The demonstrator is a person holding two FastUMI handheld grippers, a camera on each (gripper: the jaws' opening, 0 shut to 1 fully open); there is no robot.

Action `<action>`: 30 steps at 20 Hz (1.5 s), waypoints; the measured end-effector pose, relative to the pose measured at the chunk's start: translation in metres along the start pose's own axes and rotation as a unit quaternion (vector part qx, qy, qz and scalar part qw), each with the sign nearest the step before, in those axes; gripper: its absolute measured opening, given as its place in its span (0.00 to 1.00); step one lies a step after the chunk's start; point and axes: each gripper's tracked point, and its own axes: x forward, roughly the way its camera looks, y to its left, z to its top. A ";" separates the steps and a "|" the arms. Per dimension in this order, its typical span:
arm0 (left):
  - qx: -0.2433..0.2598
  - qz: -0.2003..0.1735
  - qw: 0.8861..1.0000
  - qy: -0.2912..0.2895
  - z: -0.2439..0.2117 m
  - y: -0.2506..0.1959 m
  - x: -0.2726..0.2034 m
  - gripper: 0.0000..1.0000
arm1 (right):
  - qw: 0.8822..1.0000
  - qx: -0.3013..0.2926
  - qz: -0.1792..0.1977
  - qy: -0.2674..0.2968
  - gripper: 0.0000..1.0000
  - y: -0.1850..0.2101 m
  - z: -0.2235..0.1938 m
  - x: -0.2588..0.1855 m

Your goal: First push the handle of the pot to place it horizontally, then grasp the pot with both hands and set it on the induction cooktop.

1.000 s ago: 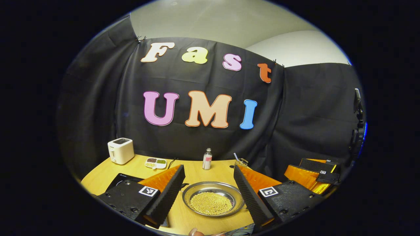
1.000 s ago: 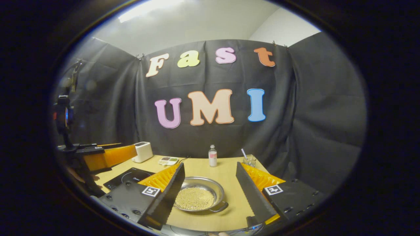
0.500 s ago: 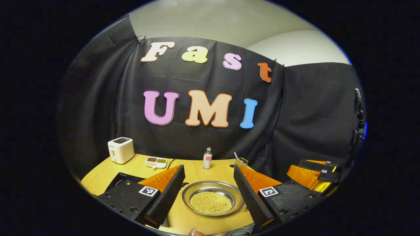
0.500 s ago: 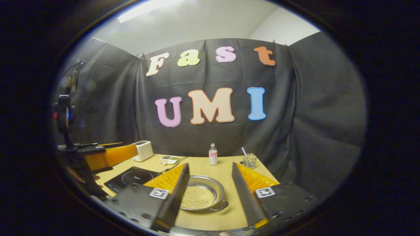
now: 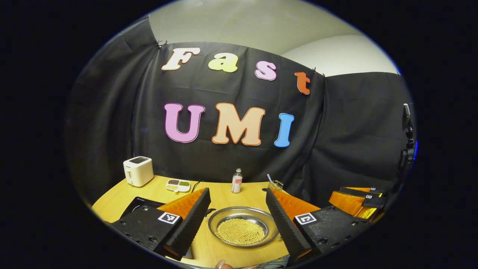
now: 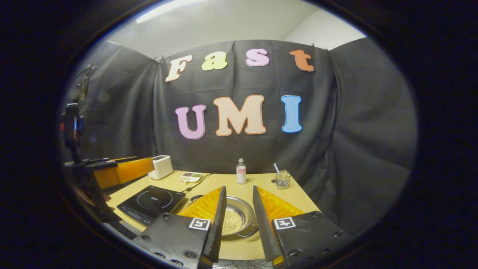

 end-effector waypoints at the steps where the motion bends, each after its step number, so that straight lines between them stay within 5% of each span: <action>1: 0.000 0.000 1.000 0.001 -0.001 0.000 -0.001 0.96 | 1.000 0.001 -0.005 -0.005 0.31 -0.005 0.006 -0.002; 3: 0.001 0.001 1.000 0.002 -0.001 0.002 0.001 0.96 | 1.000 0.002 -0.003 -0.007 0.11 0.000 0.006 0.001; 8: -0.004 0.002 1.000 0.006 -0.004 0.003 0.002 0.96 | 1.000 -0.015 0.003 0.008 0.10 -0.001 -0.005 0.004; 9: -0.002 0.001 1.000 0.005 -0.004 0.004 0.002 0.92 | 1.000 -0.011 0.011 0.014 0.00 0.005 -0.007 0.004; 19: -0.002 -0.039 0.999 0.032 -0.021 0.017 0.018 0.96 | 0.994 0.014 -0.008 0.105 0.00 0.014 -0.077 0.014; 30: -0.013 0.036 0.998 0.047 -0.042 0.043 0.047 0.96 | 0.970 0.009 0.065 0.236 0.02 0.017 -0.184 0.058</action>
